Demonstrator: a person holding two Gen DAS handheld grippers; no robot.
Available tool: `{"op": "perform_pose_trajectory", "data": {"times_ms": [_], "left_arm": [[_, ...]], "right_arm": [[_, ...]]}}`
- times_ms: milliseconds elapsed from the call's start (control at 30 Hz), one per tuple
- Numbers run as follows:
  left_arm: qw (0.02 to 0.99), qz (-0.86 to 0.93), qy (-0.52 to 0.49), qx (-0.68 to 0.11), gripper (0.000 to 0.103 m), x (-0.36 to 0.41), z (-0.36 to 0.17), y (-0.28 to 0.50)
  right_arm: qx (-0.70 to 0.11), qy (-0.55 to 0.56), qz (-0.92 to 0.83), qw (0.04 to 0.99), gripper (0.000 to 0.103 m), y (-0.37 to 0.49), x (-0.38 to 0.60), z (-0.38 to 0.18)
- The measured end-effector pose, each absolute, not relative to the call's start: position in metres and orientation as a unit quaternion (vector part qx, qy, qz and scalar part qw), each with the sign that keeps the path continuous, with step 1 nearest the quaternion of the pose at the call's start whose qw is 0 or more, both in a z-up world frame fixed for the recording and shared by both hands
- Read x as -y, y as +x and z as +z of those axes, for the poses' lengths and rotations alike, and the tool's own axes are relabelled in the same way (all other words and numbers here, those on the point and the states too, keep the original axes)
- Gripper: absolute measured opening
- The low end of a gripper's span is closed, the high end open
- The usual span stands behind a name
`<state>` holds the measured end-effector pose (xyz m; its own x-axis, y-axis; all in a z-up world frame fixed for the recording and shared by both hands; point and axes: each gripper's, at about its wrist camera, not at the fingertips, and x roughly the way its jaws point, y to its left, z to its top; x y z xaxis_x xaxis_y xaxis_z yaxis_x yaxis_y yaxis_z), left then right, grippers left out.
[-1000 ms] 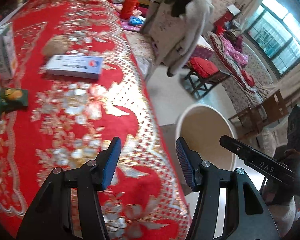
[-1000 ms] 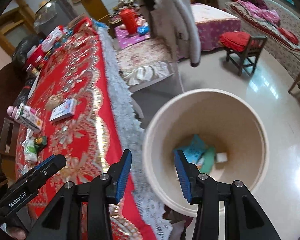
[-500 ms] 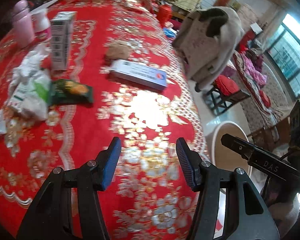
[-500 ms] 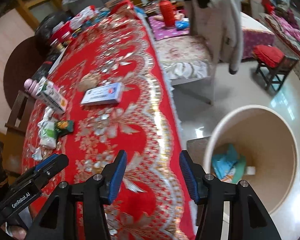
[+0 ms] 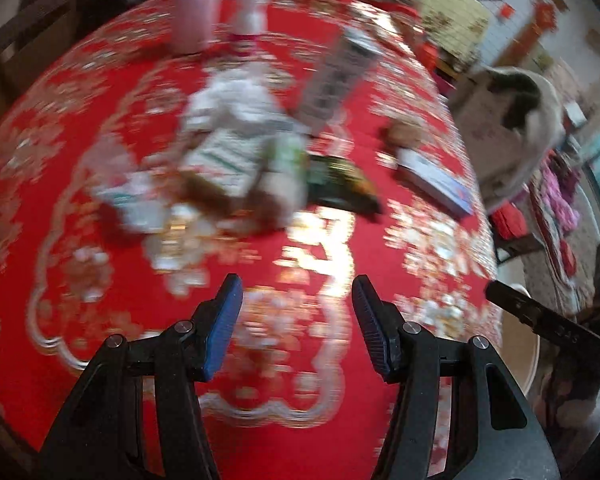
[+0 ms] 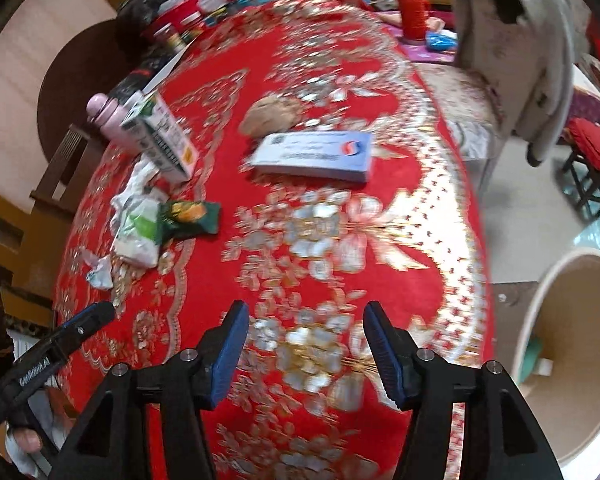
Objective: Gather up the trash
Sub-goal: 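Move both open tools back toward the remaining trash on the table, then grasp the green cracker wrapper with the right tool while the left grasps the clear plastic wrapper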
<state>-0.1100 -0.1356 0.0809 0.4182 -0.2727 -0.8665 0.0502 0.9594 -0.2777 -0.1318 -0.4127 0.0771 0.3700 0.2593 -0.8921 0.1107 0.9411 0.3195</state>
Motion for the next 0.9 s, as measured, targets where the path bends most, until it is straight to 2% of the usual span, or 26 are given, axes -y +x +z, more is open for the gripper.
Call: {"op": "perform_pose_trajectory", "data": {"times_ms": [500,700,900], "left_arm": [[0.825,-0.026,-0.167,-0.540,0.055,0.040,0.064,-0.084],[0.819,-0.020,-0.174,-0.546,0.055,0.021,0.058,-0.076],[0.815,-0.017,-0.179,-0.551,0.055,0.010,0.054,-0.071]], "right_arm": [[-0.566,0.098,0.130,0.808,0.058,-0.056,0.329,0.063],[-0.540,0.098,0.098,0.830,0.058,-0.015,0.324,0.070],[-0.564,0.022,0.051,0.824,0.058,0.021,0.314,0.050]]}}
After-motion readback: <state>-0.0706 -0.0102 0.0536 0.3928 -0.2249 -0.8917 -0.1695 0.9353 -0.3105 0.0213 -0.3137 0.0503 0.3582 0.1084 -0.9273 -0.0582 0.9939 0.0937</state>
